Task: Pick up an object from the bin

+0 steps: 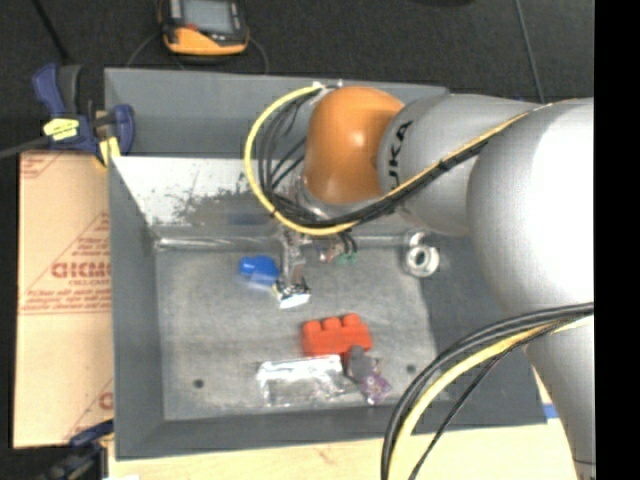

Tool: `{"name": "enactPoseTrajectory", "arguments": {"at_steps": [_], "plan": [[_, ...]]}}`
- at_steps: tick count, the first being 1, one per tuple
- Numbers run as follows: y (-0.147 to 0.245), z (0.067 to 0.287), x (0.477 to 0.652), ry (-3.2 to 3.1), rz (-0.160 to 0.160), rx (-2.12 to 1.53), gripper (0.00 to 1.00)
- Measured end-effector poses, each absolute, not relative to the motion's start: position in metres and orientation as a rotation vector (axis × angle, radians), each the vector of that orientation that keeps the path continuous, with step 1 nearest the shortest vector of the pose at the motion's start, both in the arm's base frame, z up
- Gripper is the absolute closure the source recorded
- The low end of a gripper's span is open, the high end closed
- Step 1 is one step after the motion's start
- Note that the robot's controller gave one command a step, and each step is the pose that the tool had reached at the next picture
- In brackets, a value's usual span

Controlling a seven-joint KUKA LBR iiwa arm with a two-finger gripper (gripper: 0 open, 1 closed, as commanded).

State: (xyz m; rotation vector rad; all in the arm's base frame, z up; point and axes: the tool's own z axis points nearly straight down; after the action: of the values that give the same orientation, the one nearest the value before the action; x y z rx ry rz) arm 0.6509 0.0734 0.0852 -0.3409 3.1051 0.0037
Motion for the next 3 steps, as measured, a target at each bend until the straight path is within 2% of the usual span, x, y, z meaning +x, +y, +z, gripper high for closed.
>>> {"name": "enactPoseTrajectory", "arguments": {"at_steps": [1,2,3], "plan": [[0.079,0.109,0.622,3.129,0.002,-0.251,1.0],[0.079,0.108,0.622,3.13,0.002,-0.251,0.0],[0.096,0.069,0.634,3.134,0.003,-0.14,0.0]]}}
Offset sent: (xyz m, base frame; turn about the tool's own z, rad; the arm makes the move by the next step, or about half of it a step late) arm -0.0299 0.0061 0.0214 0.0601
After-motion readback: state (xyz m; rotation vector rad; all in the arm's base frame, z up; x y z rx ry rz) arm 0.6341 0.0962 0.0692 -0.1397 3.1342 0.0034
